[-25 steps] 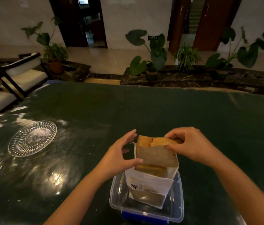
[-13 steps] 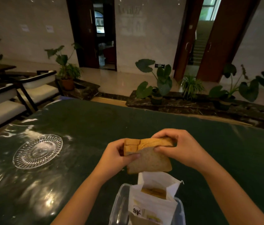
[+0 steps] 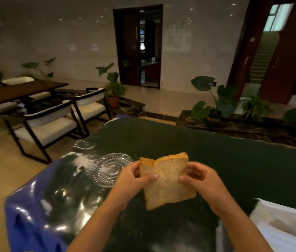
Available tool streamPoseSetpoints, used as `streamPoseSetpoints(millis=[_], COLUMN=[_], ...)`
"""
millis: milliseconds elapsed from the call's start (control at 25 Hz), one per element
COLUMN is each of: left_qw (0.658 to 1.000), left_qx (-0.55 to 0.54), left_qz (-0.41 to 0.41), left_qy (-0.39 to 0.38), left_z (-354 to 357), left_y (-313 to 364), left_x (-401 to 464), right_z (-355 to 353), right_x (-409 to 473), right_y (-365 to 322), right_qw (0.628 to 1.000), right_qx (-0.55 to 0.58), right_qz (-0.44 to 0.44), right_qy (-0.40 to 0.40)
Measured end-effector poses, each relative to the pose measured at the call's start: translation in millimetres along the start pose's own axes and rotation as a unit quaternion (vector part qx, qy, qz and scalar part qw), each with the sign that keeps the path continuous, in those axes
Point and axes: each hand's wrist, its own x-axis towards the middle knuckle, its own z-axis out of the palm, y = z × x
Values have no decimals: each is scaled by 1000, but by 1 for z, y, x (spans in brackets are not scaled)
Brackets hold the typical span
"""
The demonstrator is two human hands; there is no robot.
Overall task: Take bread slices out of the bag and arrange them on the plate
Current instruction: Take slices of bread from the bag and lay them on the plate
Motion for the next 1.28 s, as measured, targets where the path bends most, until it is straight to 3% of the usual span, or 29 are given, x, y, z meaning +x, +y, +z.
streamPoseSetpoints(millis=[280,560,680,1000,1280], left_qw=[993,980,981,983,980], left_qx=[-51,-35,-7,33,49], left_qz=[-107,-176,-179,-181,-189], left_qy=[26,90,81,3,-35], left_z=[-122,-183,-219,-281,-291], left_y=[-46,-114,-137,-202,-250], left_x=[-1,91,140,265,332], right_z=[118,182,212,271,293], right_x=[52,158,207,312,356], right_y=[26,92,110,155,192], right_qw=[989,978,974,959,933], right_qx=[110,126,125,76,53], right_qz=[89,154,176,182,220], right_qy=[33,57,68,202,280])
